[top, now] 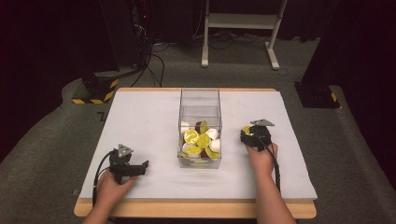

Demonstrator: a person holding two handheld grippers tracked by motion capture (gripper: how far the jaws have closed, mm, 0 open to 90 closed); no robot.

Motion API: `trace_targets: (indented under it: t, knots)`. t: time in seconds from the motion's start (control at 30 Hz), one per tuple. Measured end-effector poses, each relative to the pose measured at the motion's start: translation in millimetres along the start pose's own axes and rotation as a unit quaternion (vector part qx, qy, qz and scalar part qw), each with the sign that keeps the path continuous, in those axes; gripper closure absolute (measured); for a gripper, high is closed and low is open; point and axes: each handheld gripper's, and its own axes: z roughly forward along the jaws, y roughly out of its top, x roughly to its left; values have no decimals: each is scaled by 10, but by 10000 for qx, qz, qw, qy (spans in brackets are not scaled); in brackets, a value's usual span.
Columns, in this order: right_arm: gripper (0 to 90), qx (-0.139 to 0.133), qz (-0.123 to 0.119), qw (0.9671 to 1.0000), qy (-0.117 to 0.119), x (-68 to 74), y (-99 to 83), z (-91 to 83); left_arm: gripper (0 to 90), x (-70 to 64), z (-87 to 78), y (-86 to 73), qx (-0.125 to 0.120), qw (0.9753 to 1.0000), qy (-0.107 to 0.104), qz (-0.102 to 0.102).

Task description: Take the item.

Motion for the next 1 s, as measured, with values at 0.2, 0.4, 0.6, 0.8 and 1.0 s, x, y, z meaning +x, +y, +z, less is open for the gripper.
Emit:
trace_targets:
  t: [0.2,0.4,0.6,0.8,1.0]
  knots:
    - [318,-93,98,9999,108,-5,10,-31,47,2,-1,0,11,10000,0,15]
    - [262,-146,109,9996,225,5,31,-80,46,8,-4,2,32,10000,1,59]
    - [209,-218,236,9987,389,23,48,-149,47,7,-4,1,30,10000,6,56]
    - [205,-315,193,9985,415,53,51,-219,47,2,-1,0,13,10000,2,19]
    - [204,-460,167,9979,428,85,16,-304,46,2,-1,0,9,10000,2,15]
